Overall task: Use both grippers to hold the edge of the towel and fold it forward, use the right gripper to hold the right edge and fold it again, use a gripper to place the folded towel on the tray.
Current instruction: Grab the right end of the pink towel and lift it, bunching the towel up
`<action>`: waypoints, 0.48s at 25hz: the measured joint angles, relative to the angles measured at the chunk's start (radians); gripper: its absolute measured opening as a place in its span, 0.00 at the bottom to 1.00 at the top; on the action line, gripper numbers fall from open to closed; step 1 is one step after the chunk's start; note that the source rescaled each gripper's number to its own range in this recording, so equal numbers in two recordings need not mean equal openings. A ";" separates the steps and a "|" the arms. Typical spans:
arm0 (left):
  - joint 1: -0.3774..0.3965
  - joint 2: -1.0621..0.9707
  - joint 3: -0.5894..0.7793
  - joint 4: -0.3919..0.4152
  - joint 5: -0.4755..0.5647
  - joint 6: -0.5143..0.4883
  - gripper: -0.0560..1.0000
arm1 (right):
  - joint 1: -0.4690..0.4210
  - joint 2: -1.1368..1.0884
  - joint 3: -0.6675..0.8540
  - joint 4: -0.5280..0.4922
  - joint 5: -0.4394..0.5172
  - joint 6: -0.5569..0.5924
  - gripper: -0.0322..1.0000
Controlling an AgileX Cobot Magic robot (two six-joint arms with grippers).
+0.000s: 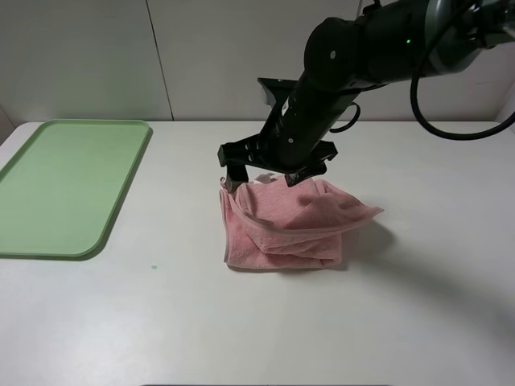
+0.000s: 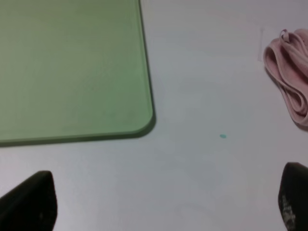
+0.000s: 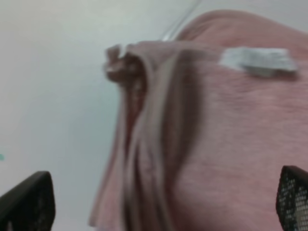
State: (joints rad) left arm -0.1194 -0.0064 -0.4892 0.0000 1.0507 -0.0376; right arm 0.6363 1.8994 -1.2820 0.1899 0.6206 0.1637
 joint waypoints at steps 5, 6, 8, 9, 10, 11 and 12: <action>0.000 0.000 0.000 0.000 0.000 0.000 0.92 | -0.049 -0.015 0.000 -0.078 0.099 0.025 1.00; 0.000 0.000 0.000 0.000 0.000 0.000 0.92 | -0.059 -0.020 0.000 -0.089 0.113 0.025 1.00; 0.000 0.000 0.000 0.000 0.000 0.000 0.92 | -0.081 -0.036 0.005 -0.098 0.128 0.025 1.00; 0.000 0.000 0.000 0.000 0.000 0.000 0.92 | -0.094 -0.045 0.011 -0.101 0.131 0.026 1.00; 0.000 0.000 0.000 0.000 0.000 0.000 0.92 | -0.107 -0.056 0.023 -0.102 0.132 0.027 1.00; 0.000 0.000 0.000 0.000 0.000 0.000 0.92 | -0.119 -0.068 0.038 -0.102 0.133 0.028 1.00; 0.000 0.000 0.000 0.000 0.000 0.000 0.92 | -0.133 -0.079 0.055 -0.102 0.133 0.028 1.00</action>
State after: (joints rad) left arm -0.1194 -0.0064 -0.4892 0.0000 1.0507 -0.0376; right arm 0.5031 1.8204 -1.2266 0.0876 0.7531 0.1919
